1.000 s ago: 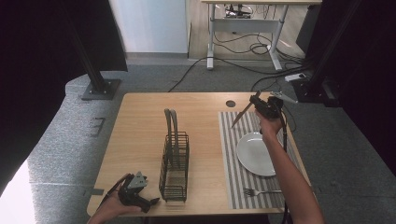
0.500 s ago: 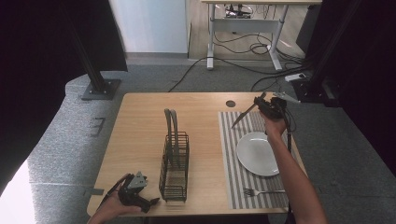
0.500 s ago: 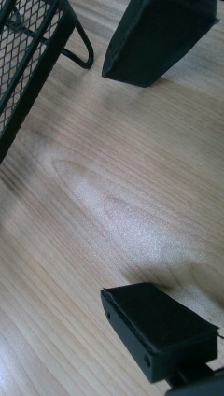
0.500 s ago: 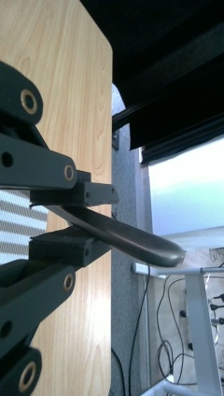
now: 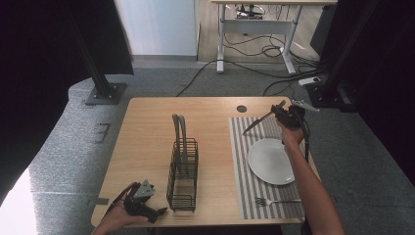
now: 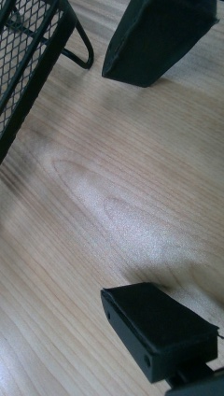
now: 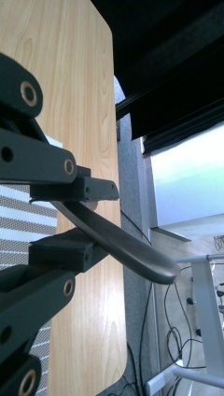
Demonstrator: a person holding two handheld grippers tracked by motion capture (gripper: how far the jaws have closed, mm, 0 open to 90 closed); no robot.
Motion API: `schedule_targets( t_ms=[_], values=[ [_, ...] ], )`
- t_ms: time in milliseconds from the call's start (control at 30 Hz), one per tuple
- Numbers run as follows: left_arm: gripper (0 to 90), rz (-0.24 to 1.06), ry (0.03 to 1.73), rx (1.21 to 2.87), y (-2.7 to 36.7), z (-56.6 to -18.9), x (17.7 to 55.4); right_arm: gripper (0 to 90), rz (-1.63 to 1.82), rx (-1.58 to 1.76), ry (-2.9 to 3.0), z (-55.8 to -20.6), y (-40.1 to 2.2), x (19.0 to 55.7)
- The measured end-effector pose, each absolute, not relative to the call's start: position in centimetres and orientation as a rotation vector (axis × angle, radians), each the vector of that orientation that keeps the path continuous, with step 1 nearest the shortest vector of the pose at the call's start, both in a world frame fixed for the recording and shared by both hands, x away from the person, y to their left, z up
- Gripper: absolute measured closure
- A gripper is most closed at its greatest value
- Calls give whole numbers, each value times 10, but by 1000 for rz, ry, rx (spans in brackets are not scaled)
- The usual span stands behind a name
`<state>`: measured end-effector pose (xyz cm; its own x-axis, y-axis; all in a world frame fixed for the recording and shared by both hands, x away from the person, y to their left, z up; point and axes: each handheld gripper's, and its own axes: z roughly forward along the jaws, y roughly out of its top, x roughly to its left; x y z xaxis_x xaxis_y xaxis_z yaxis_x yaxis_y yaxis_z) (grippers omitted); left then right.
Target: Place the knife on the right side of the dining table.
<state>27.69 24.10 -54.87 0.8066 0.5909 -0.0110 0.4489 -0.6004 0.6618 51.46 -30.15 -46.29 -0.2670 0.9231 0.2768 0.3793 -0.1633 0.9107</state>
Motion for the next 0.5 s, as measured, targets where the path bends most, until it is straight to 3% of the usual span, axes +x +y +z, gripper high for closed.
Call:
schedule_targets(
  t_ms=[500],
  values=[
    [0,274,763,2315,241,-549,277,677,1382,1595,1625,-478,-321,515]
  ],
)
